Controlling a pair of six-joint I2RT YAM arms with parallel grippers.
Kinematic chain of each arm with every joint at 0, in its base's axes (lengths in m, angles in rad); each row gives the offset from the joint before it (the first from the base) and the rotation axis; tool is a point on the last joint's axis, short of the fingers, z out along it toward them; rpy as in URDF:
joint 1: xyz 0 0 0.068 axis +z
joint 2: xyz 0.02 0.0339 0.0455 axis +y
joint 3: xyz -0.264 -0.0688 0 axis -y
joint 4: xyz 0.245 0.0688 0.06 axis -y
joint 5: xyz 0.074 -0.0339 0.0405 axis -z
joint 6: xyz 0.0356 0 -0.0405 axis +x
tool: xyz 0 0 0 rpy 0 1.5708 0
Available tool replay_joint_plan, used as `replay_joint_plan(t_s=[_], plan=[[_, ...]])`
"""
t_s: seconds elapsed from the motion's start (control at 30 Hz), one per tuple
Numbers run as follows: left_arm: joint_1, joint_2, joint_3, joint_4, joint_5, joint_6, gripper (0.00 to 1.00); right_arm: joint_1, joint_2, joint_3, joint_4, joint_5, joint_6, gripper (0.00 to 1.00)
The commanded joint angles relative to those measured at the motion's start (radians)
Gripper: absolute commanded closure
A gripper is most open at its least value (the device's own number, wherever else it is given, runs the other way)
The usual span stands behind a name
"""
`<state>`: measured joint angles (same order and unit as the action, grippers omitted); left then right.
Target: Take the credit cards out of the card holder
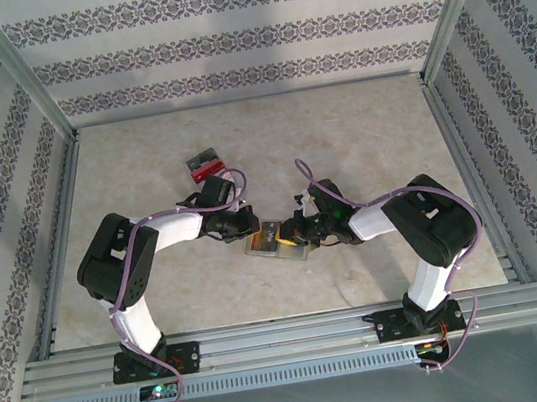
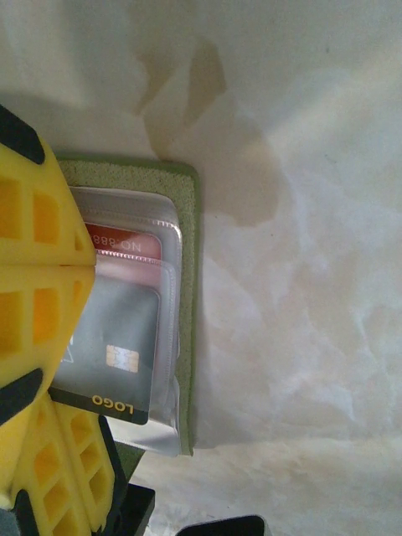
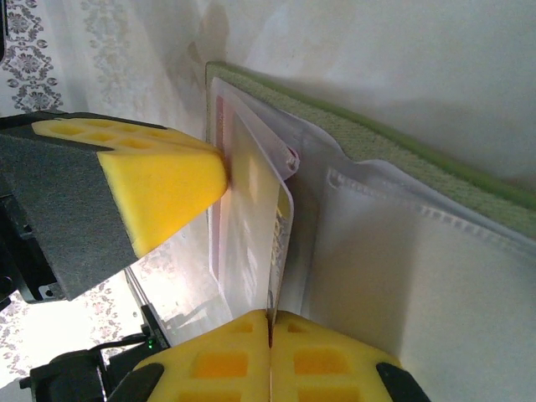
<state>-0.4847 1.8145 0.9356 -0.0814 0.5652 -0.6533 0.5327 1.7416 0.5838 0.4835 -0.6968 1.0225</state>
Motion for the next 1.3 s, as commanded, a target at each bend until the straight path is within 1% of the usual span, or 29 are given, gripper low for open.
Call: replay_joint_plan(t_s=[0.0,0.17,0.57,0.73,0.93,1.07,1.27], plan=[[-0.010,0.053,-0.030,-0.105,-0.087,0.032,1.00,0.000,-0.025,-0.030,-0.049,0.013,-0.018,0.93],[-0.009,0.054,-0.031,-0.106,-0.090,0.034,1.00,-0.003,-0.036,-0.047,-0.048,0.019,-0.018,0.93],[-0.010,0.054,-0.031,-0.110,-0.093,0.034,1.00,-0.004,-0.038,-0.053,-0.025,0.011,-0.015,0.87],[-0.010,0.055,-0.029,-0.112,-0.094,0.035,1.00,-0.004,-0.040,-0.060,-0.013,0.008,-0.015,0.86],[-0.011,0.056,-0.028,-0.115,-0.096,0.037,1.00,-0.004,-0.042,-0.061,-0.005,0.003,-0.013,0.91],[-0.010,0.055,-0.029,-0.118,-0.100,0.038,1.00,-0.005,-0.047,-0.063,-0.006,0.002,-0.010,0.96],[-0.010,0.058,-0.027,-0.130,-0.115,0.046,1.00,-0.009,-0.059,-0.081,-0.011,0.010,-0.011,0.99]])
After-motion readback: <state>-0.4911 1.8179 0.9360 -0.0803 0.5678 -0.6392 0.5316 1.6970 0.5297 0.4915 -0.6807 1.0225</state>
